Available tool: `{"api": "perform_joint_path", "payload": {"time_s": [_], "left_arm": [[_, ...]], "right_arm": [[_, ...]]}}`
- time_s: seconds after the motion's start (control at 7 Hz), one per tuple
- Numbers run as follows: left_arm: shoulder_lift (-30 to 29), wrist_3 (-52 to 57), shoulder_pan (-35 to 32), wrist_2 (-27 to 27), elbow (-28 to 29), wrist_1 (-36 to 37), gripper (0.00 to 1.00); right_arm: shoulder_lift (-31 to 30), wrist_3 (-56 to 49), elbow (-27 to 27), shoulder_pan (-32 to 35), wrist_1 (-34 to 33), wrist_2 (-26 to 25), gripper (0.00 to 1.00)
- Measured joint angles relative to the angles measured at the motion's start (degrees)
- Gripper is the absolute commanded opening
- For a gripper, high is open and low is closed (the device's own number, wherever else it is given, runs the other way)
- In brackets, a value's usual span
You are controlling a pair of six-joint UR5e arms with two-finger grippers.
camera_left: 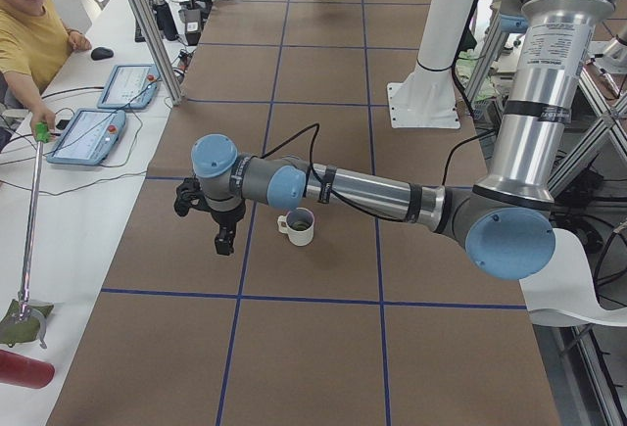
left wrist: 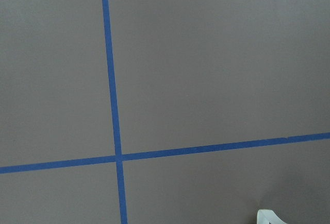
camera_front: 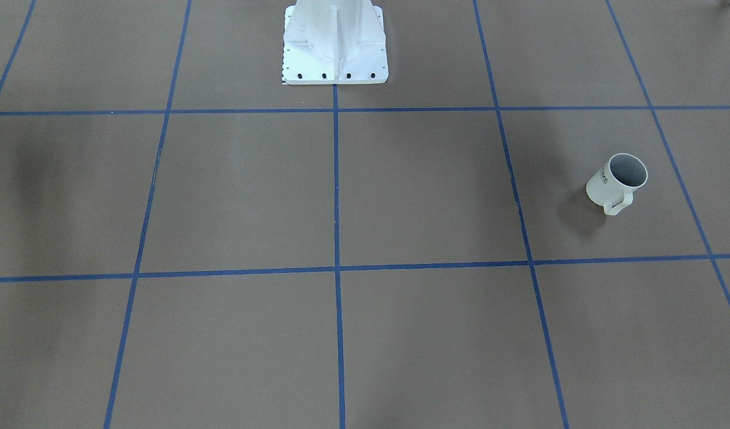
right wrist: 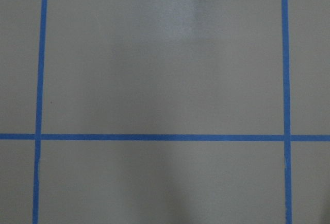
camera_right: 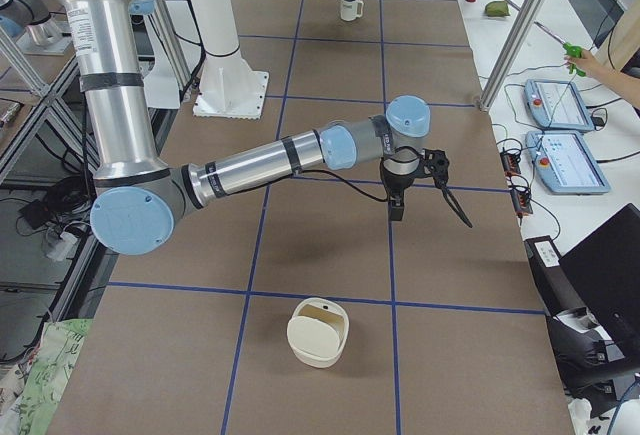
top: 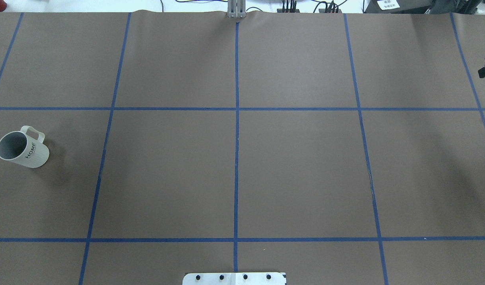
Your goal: Left arm hands cup to right arm to dump lemon
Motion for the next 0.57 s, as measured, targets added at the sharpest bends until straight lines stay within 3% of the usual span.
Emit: {"api": "perform_joint_path", "payload": {"time_s": [0.57], "left_arm": [[2.28,0.27,0.67,-0.11,0.36,-1.8,1.0]], "right_arm": [[-4.47,-13.36,-2.72,2.22,-0.21,-0.12,1.0]]}}
